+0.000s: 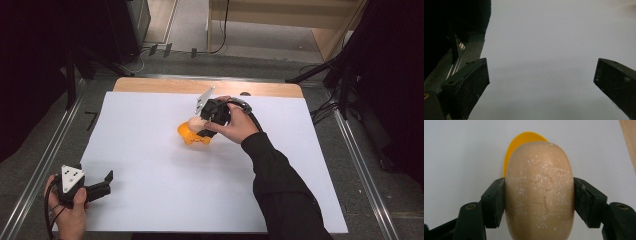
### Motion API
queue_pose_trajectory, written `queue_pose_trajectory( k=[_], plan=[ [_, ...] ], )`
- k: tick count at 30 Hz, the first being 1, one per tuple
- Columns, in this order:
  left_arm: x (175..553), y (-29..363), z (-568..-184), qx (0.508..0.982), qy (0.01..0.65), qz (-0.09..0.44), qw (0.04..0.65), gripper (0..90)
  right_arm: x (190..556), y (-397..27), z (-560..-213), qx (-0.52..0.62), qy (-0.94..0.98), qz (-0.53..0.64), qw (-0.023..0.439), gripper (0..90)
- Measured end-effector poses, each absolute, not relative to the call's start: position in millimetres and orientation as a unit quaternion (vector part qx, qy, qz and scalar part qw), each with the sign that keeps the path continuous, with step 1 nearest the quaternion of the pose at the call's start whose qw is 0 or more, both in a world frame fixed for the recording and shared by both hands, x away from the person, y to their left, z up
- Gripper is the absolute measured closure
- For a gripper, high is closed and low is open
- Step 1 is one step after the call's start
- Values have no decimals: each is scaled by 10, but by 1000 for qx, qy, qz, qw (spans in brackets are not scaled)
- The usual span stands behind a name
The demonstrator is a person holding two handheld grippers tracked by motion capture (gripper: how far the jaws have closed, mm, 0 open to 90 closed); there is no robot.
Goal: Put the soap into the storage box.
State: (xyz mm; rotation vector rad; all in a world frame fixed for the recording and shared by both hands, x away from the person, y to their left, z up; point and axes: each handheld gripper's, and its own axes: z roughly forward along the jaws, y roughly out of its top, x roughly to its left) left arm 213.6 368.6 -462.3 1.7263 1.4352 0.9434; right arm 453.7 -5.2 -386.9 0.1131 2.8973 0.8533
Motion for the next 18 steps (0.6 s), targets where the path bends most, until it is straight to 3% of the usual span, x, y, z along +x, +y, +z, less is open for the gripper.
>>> queue_pose_trajectory(
  k=[18],
  plan=[
    [2134,3686,-4625,664,552,363,350,5,4624,72,-3927,27,960,273,54,328]
  ],
)
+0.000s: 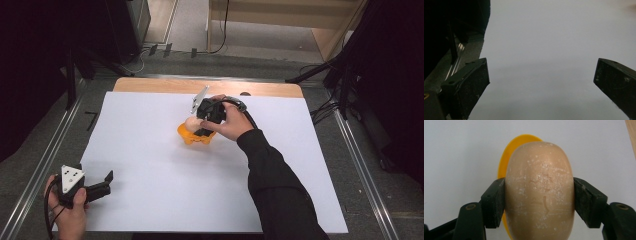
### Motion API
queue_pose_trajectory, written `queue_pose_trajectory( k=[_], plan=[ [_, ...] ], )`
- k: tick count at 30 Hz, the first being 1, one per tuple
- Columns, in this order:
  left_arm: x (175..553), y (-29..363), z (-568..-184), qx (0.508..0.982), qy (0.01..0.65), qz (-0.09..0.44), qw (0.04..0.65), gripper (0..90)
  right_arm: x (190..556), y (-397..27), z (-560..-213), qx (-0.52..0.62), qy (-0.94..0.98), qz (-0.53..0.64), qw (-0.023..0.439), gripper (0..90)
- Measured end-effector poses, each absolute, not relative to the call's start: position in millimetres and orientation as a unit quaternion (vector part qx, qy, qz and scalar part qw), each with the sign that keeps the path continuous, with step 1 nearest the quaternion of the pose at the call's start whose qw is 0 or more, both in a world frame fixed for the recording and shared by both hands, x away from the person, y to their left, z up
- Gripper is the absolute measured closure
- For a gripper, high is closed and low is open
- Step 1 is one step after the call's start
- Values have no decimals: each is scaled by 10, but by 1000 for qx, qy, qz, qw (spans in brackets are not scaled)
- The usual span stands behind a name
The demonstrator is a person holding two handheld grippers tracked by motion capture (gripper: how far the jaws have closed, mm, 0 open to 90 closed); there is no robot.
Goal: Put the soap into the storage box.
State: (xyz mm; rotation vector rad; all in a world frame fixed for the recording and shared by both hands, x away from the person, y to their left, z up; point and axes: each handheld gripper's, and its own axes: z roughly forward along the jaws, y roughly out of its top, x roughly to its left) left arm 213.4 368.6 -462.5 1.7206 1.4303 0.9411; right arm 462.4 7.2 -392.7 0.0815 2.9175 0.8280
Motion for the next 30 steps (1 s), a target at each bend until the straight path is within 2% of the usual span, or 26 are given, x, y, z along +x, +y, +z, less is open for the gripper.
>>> queue_pose_trajectory(
  k=[5,7,21,30],
  plan=[
    [2133,3686,-4625,664,552,363,350,5,4628,68,-3945,28,961,272,49,320],
    [2135,3684,-4626,664,552,364,350,6,4638,54,-3913,34,954,292,56,290],
    [2135,3683,-4625,665,552,364,348,6,4586,-116,-3901,66,950,300,50,272],
    [2134,3683,-4626,665,551,363,349,6,4526,-289,-3911,82,946,307,69,243]
  ],
)
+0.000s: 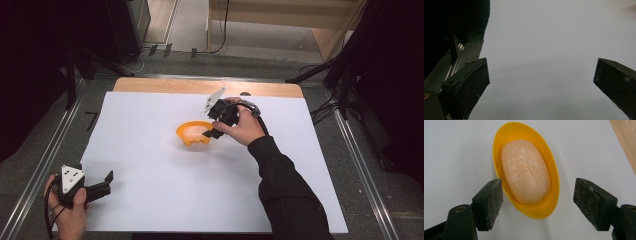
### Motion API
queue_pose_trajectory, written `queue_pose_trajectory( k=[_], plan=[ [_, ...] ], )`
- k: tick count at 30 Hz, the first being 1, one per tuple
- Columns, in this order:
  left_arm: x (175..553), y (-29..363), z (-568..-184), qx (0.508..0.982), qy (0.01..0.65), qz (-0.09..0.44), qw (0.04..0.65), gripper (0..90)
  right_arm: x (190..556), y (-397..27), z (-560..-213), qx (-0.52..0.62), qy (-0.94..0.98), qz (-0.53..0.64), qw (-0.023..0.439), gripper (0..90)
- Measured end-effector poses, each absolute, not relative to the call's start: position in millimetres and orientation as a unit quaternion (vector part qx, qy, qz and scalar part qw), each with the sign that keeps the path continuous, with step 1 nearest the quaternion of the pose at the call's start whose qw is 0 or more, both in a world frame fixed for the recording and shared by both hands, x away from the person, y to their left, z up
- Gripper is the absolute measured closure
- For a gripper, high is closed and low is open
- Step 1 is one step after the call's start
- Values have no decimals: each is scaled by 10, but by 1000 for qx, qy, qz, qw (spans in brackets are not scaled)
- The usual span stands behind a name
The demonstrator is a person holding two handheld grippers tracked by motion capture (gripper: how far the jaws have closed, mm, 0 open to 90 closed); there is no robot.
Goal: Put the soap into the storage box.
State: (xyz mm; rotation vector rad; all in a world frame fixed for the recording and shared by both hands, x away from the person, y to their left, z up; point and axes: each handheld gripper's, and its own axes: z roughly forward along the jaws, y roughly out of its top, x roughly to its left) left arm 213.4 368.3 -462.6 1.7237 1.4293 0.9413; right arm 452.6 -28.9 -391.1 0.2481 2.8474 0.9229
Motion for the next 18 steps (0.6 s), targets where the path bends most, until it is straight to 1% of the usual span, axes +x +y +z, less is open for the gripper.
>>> queue_pose_trajectory(
  k=[6,11,18],
  plan=[
    [2135,3680,-4626,666,551,363,347,6,4473,-500,-3911,115,941,309,75,184],
    [2135,3680,-4626,666,551,363,347,6,4440,-659,-3949,134,937,315,68,138],
    [2141,3679,-4626,668,551,362,346,7,4372,-874,-4013,160,928,330,68,104]
  ],
)
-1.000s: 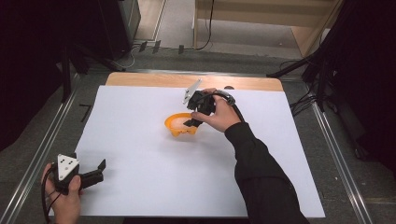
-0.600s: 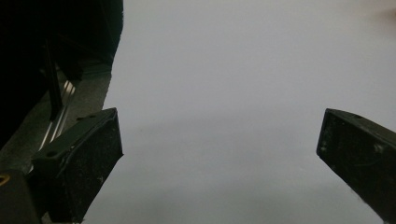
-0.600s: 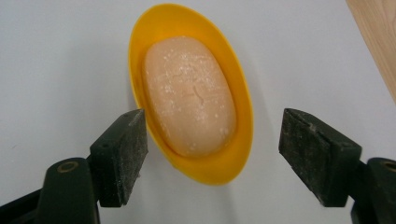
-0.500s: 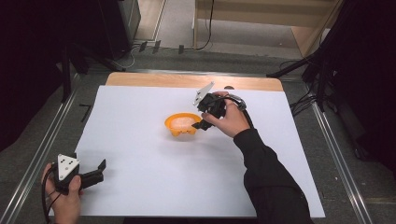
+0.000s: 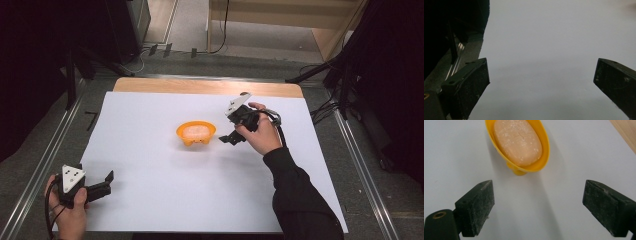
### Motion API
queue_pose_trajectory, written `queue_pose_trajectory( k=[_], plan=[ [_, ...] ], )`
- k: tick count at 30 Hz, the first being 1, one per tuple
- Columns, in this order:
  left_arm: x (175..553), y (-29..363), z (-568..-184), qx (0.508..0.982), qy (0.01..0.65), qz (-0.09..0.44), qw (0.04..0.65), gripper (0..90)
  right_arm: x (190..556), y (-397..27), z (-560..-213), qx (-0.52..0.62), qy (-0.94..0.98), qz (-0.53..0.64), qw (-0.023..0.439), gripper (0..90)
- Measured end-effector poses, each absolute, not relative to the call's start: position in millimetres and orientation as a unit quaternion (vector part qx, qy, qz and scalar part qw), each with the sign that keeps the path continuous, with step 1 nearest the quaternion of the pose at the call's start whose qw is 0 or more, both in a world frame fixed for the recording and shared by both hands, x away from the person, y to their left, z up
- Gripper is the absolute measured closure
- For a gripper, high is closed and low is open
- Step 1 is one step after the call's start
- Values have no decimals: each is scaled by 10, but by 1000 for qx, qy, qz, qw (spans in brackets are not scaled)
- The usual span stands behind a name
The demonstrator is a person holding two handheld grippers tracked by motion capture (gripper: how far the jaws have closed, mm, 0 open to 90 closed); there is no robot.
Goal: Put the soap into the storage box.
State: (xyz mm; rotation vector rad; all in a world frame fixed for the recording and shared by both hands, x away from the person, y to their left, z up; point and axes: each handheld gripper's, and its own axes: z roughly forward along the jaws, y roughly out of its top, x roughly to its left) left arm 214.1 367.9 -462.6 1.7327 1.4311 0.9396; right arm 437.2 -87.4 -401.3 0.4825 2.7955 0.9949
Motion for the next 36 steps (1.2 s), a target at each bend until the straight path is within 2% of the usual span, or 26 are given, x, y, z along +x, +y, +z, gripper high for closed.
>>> queue_pose_trajectory(
  k=[3,36],
  plan=[
    [2140,3679,-4625,667,552,362,345,6,4338,-966,-4037,176,925,328,75,68],
    [2146,3664,-4629,672,549,364,339,7,3863,-1819,-4318,280,887,347,120,11]
  ],
)
